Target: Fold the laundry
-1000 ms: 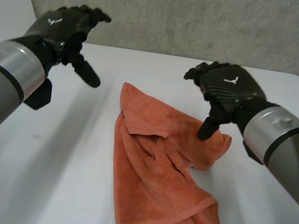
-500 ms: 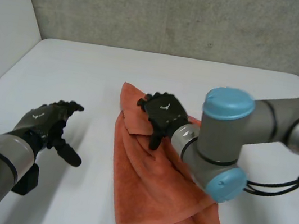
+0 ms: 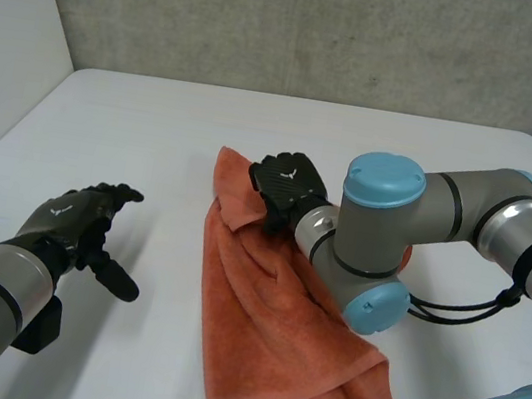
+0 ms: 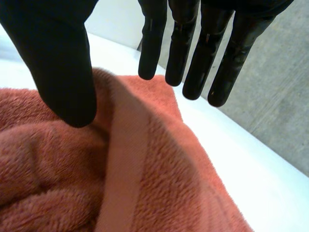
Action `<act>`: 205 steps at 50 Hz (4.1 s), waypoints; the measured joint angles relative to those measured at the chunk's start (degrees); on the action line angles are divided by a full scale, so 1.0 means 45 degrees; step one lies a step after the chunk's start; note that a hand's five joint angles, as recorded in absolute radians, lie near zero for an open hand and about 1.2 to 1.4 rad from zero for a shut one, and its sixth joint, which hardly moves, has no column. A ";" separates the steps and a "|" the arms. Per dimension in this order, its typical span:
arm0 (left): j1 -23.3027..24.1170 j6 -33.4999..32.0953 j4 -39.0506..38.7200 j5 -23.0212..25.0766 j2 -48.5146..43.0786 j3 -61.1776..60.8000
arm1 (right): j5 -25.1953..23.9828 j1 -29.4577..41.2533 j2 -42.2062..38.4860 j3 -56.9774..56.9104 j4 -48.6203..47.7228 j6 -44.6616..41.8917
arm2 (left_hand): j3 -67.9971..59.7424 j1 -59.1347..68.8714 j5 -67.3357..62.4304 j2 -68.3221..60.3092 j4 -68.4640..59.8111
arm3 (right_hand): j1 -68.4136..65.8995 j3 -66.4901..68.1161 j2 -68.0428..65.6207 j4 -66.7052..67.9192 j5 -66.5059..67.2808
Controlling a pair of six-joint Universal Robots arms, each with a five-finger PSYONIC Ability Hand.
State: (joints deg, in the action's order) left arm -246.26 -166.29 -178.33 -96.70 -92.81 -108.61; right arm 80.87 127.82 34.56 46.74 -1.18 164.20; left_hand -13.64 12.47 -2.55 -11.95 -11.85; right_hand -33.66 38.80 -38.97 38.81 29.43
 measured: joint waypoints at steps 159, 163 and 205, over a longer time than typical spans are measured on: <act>-0.0012 -0.8579 -0.4838 0.1761 -0.4385 0.1915 | -0.0333 -0.6431 0.3561 0.3422 0.3651 0.0322 | -0.1103 0.1329 -0.1147 -0.1490 -0.1365 | 0.3251 -0.3849 0.3722 -0.3975 -0.4122; -0.0082 -0.8574 -0.3724 0.1855 -0.3656 0.1988 | -0.0534 -0.6678 0.4140 0.3867 0.3654 0.0312 | -0.0627 0.1018 -0.0721 -0.1084 -0.0966 | 0.3534 -0.4079 0.3849 -0.4305 -0.4468; -0.5792 -0.4642 -0.0814 0.8024 -0.2785 0.2938 | -0.2545 -0.7032 0.9459 1.0273 0.3248 -0.1676 | -0.4294 0.3939 -0.4511 -0.4529 -0.4618 | 0.3977 -0.4883 0.4190 -0.4850 -0.5005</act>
State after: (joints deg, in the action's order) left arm -272.33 -187.18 -181.99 -60.59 -105.34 -95.39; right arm 69.41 96.18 77.13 92.97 13.43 156.66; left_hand -32.96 30.19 -22.85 -32.33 -32.63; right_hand -15.77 16.82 -20.11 16.98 6.91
